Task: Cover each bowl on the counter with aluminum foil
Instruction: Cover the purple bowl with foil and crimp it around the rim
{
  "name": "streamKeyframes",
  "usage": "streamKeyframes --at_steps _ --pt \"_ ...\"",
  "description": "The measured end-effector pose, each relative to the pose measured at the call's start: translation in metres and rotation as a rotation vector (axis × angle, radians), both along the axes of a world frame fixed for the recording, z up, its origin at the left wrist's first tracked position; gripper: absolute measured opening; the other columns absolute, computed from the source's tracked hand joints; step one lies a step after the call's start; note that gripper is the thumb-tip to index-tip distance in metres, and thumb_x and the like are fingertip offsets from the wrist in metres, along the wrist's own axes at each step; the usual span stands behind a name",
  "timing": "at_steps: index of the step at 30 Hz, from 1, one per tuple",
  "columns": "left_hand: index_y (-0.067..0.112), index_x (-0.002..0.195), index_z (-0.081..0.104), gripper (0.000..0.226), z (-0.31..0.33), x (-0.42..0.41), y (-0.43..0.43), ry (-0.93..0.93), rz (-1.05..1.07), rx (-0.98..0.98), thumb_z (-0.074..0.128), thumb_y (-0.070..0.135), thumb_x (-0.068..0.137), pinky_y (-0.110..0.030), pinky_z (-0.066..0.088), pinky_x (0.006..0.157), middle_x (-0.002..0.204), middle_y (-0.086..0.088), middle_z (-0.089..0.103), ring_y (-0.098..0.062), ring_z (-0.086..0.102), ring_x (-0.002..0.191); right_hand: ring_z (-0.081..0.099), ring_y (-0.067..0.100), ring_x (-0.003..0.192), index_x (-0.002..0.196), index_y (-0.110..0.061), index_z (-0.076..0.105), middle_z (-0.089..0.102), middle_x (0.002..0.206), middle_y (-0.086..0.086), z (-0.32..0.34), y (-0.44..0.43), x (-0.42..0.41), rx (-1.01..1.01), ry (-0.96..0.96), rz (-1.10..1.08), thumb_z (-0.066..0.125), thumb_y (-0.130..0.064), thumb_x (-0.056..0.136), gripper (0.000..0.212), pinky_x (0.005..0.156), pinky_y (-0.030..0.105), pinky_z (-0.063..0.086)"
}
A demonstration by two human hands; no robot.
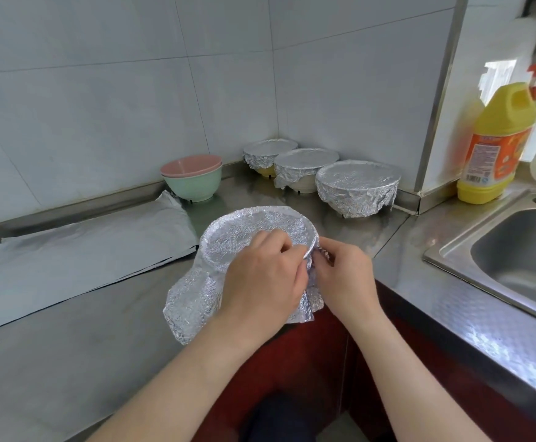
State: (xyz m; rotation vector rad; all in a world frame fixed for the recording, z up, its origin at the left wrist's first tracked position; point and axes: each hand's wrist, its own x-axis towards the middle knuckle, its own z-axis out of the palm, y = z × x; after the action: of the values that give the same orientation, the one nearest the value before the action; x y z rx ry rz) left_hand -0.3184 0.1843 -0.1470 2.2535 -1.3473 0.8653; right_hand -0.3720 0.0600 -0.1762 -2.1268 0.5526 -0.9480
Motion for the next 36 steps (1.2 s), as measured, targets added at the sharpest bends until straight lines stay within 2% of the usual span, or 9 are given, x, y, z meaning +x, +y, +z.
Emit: streamKeyframes --at_steps 3,7,12,20,26,28,31,34,36 --pt "0.016 0.075 0.065 0.028 -0.001 -0.001 -0.002 -0.005 0.015 -0.019 0.043 0.029 0.086 -0.031 0.041 0.05 0.076 0.004 0.051 -0.018 0.049 0.074 0.044 0.026 0.062 0.074 -0.018 0.05 0.061 0.066 0.006 0.004 0.014 0.001 -0.055 0.07 0.023 0.044 -0.012 0.089 0.017 0.058 0.034 0.035" --pt "0.015 0.069 0.061 0.029 0.0 0.002 0.0 0.009 0.048 -0.017 0.043 0.029 0.087 -0.029 0.036 0.047 0.074 0.004 0.05 -0.018 0.049 0.071 0.056 0.028 0.081 0.108 -0.013 0.055 0.063 0.084 0.004 0.011 0.014 -0.002 0.02 0.206 0.271 0.038 -0.009 0.09 0.025 0.068 0.035 0.042" --pt "0.017 0.071 0.062 0.024 0.0 0.004 -0.002 0.054 0.05 -0.024 0.048 0.028 0.087 -0.028 0.037 0.05 0.075 0.006 0.048 -0.017 0.047 0.073 0.043 0.006 0.058 0.098 -0.013 0.066 0.054 0.068 -0.002 0.011 0.006 0.0 0.394 0.037 0.35 0.035 0.001 0.084 0.037 0.056 0.023 0.036" --pt "0.014 0.07 0.064 0.021 0.004 0.001 -0.008 0.117 0.104 -0.008 0.06 0.023 0.088 -0.035 0.047 0.053 0.076 0.003 0.05 -0.021 0.05 0.075 0.048 0.009 0.061 0.109 -0.023 0.055 0.056 0.07 -0.004 0.006 0.012 0.001 0.306 0.124 0.432 0.039 -0.009 0.095 0.026 0.062 0.028 0.041" --pt "0.015 0.098 0.072 0.026 0.02 0.003 0.011 0.274 0.024 -0.045 0.051 0.029 0.095 -0.034 0.045 0.079 0.092 0.002 0.061 -0.018 0.054 0.092 0.055 0.013 0.124 0.136 -0.049 0.046 0.056 0.137 -0.006 -0.008 0.004 -0.011 0.712 -0.012 0.491 0.059 -0.038 0.079 0.06 0.107 0.046 0.042" --pt "0.021 0.095 0.075 0.018 0.021 0.004 0.022 0.274 0.026 -0.06 0.059 0.03 0.092 -0.03 0.042 0.076 0.089 0.005 0.061 -0.015 0.052 0.09 0.059 0.003 0.115 0.127 -0.051 0.052 0.063 0.124 -0.014 -0.011 0.004 -0.015 0.682 -0.033 0.459 0.062 -0.031 0.085 0.047 0.104 0.035 0.046" --pt "0.023 0.089 0.076 0.012 0.012 0.002 0.028 0.281 0.018 -0.079 0.066 0.029 0.088 -0.029 0.044 0.069 0.08 0.007 0.059 -0.014 0.053 0.084 0.059 -0.014 0.071 0.101 -0.05 0.057 0.069 0.089 -0.026 -0.009 0.013 -0.014 0.563 -0.11 0.371 0.055 -0.009 0.094 0.042 0.066 0.005 0.045" --pt "0.016 0.08 0.075 0.023 0.004 0.003 0.023 0.226 0.013 -0.11 0.059 0.032 0.087 -0.034 0.049 0.062 0.073 0.005 0.057 -0.017 0.054 0.076 0.05 -0.001 0.064 0.126 -0.037 0.06 0.068 0.111 -0.01 -0.017 0.021 -0.001 0.455 -0.085 0.195 0.057 -0.016 0.089 0.043 0.066 0.024 0.048" --pt "0.015 0.081 0.074 0.032 0.002 0.004 0.021 0.18 -0.006 -0.125 0.051 0.035 0.087 -0.032 0.048 0.06 0.073 0.005 0.057 -0.017 0.054 0.074 0.049 0.003 0.061 0.128 -0.031 0.061 0.069 0.097 -0.012 -0.019 0.022 0.004 0.372 -0.057 0.147 0.055 -0.015 0.088 0.044 0.069 0.032 0.05"
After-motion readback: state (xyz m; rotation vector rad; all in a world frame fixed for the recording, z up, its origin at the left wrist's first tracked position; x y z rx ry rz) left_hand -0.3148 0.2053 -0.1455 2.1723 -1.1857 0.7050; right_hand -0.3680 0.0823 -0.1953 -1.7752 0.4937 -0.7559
